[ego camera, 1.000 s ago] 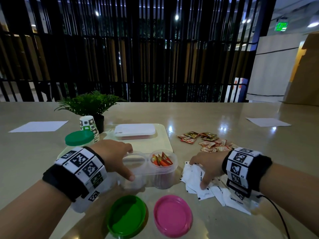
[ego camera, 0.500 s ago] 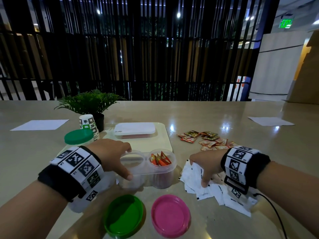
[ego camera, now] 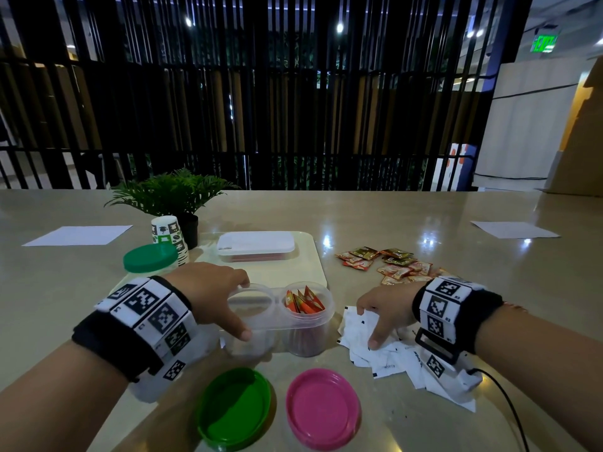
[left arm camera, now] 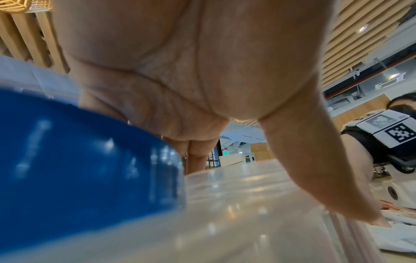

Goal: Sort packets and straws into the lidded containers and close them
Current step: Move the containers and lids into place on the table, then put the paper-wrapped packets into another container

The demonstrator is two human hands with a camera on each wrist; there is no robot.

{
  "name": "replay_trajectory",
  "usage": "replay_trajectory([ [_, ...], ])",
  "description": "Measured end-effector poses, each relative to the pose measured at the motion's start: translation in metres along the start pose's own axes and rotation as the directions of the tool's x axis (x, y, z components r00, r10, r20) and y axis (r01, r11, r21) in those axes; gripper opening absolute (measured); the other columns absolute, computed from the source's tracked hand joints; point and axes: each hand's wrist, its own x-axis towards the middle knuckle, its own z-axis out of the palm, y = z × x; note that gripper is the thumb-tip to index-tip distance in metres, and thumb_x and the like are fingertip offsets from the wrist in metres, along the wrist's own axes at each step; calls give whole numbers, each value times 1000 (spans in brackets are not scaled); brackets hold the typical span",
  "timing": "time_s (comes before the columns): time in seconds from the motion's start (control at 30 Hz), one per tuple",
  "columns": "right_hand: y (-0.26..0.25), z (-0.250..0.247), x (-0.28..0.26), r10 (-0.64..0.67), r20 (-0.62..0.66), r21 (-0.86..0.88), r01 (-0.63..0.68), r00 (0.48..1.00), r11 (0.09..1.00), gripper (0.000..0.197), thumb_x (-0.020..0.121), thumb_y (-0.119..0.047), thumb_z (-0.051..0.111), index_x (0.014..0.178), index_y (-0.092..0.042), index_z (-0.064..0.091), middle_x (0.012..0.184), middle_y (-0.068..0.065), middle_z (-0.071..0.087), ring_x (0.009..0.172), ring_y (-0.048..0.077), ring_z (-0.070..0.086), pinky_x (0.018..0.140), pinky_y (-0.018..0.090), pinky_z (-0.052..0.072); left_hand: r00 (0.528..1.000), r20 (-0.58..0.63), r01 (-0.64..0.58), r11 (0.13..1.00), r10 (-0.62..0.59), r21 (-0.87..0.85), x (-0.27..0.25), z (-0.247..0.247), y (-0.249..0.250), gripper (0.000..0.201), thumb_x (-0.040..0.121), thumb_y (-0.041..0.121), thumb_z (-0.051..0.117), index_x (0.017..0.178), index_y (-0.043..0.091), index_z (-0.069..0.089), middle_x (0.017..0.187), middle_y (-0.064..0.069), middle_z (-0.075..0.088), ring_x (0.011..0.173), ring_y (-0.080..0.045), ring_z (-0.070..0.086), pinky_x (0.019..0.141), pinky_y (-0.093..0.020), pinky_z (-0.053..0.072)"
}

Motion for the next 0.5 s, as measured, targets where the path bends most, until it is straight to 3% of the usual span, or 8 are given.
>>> replay_trajectory([
  [0.07,1,2,2,-1,-17,-6,1,1000,1000,68,81,-43,72,138,-23,42,140,-2,42,125,19,42,94,30,36,1000,-1,-1,1000,1,-2,0,0,0,94,65,75,68,142,32,34,143,10,46,124,-16,48,102,-35,40],
  [0.17,4,2,2,7,-48,27,-5,999,1000,63,81,-39,73,135,-23,46,138,-1,43,123,19,44,96,31,39,1000,-1,1,1000,-1,-4,0,0,0,94,65,75,68,142,33,34,144,10,46,125,-16,48,103,-35,39],
  [0.33,15,-4,-2,13,-108,112,0,994,994,46,79,-38,74,118,-26,54,114,-9,44,106,13,44,87,27,35,1000,-1,2,1000,-2,2,0,1,0,94,64,75,68,141,33,34,143,10,46,124,-16,48,102,-35,40],
  [0.43,22,-9,-5,22,-144,168,2,989,986,37,80,-35,74,110,-27,54,109,-11,48,102,12,51,84,27,39,1000,-3,3,1000,-3,-2,0,1,-1,95,63,77,68,141,34,34,143,11,47,123,-16,49,101,-36,41],
  [0.5,27,-12,-8,15,-167,186,16,986,982,28,81,-33,74,97,-30,52,102,-12,51,91,8,52,73,22,40,1000,-8,3,1000,-3,-4,0,2,-1,96,63,77,67,141,34,34,143,11,47,123,-16,49,101,-36,41],
])
